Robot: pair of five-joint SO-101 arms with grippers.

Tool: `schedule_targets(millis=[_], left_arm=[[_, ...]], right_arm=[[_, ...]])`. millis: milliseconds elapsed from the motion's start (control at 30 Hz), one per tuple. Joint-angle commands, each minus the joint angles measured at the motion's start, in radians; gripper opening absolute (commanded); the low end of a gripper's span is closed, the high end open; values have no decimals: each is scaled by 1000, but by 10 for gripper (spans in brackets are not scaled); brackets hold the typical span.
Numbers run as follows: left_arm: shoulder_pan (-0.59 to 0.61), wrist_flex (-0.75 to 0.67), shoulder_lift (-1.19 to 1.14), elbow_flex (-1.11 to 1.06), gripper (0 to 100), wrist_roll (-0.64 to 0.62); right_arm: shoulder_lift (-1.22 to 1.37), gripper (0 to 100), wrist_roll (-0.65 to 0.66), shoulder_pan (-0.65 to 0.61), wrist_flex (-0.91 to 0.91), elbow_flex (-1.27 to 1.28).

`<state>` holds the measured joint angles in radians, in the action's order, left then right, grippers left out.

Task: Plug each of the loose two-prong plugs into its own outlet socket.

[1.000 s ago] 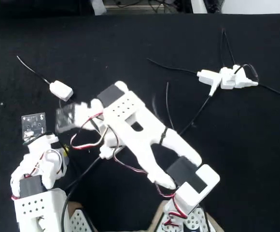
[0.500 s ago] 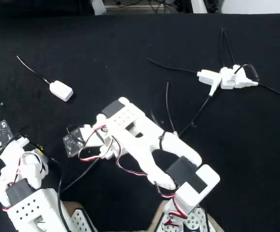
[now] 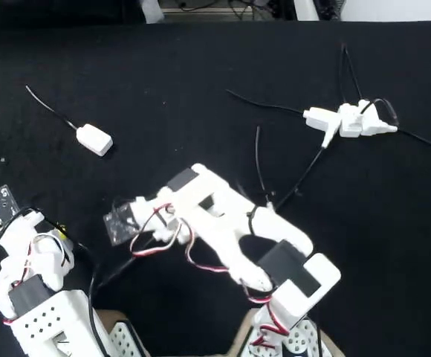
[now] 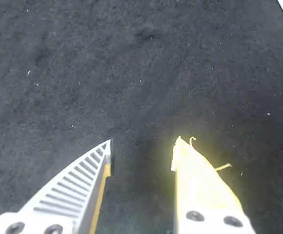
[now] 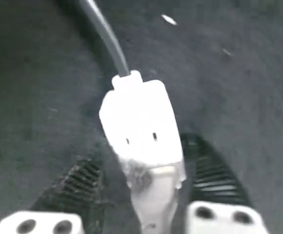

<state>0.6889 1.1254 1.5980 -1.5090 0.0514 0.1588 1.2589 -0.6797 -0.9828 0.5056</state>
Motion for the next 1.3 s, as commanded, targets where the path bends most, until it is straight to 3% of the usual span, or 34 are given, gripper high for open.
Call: schedule_targets(millis=[0, 133, 333, 500, 700, 867, 933, 1100, 1267], left_arm=[[7, 0, 11, 56, 206, -9], [7, 0, 11, 54, 206, -9], [7, 0, 11, 54, 206, -9], [5, 0, 11, 51, 206, -9], [5, 0, 11, 48, 206, -9], [5, 0, 11, 47, 208, -9], [5, 0, 11, 47, 208, -9], [4, -2, 11, 47, 209, -9], [4, -15, 11, 56, 209, -9]], right_arm=[[-7, 22, -155, 121, -12, -104], [-58, 9, -342, 276, -103, -263], [-99, 11, -717, 614, -287, -604], [99, 11, -818, 789, -425, -811], [378, 21, -815, 802, -442, -1036], [516, 281, -793, 776, -598, -1285], [533, 333, -773, 772, -663, -1395], [536, 319, -798, 772, -773, -1653], [504, 319, -850, 766, -783, -1733]])
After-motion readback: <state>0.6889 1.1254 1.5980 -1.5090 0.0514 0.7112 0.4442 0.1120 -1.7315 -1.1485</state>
